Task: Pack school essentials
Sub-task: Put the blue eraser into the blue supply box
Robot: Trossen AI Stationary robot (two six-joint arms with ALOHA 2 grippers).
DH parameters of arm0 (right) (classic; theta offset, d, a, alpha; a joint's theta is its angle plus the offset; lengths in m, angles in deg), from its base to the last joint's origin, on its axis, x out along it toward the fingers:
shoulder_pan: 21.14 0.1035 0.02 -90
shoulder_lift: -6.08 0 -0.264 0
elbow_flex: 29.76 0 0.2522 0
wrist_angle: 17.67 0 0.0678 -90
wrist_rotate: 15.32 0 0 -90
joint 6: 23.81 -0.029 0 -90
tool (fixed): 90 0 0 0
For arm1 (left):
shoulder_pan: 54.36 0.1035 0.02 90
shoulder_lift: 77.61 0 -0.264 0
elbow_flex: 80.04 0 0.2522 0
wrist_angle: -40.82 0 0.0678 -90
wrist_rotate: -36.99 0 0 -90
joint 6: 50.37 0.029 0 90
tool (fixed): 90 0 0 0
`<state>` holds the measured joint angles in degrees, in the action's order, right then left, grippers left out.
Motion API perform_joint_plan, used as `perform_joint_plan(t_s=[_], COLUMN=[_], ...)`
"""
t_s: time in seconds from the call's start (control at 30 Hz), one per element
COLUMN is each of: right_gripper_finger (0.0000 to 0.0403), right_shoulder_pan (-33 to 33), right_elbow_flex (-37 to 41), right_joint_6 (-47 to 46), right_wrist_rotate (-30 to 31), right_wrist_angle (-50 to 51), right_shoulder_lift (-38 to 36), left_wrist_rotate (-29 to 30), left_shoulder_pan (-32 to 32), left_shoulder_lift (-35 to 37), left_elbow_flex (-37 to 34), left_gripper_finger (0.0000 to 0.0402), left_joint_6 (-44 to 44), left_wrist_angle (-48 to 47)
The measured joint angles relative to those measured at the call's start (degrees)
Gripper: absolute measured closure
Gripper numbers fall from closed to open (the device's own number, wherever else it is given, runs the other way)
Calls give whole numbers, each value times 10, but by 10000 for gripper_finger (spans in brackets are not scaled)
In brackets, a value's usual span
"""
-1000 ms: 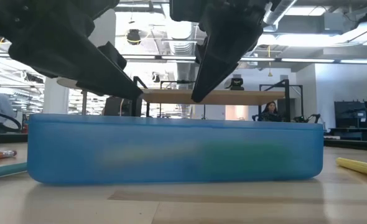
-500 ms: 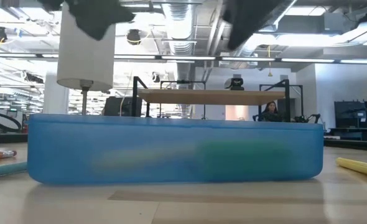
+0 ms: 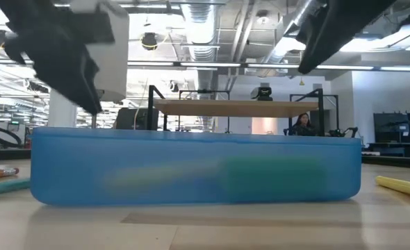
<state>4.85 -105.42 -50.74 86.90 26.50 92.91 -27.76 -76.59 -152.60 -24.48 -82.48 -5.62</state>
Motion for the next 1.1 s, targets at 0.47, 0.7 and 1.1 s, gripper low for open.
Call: perform_joint_plan(t_s=[0.47,0.7,1.1], right_gripper_finger=[232,234,236], right_shoulder_pan=[8,22,5], right_elbow_flex=[23,23,23], right_joint_6=[-8,-12,-11], right_wrist_rotate=[2,12,13], right_wrist_angle=[-31,-31,-37], right_shoulder_lift=[-18,-17,-17], left_wrist_rotate=[-47,-7,-68], left_shoulder_pan=[80,43,92], left_shoulder_lift=[-16,0,171], left_elbow_flex=[0,-43,-198], left_gripper_finger=[229,229,229], left_joint_6=[-26,-30,-68], left_wrist_angle=[-24,41,172])
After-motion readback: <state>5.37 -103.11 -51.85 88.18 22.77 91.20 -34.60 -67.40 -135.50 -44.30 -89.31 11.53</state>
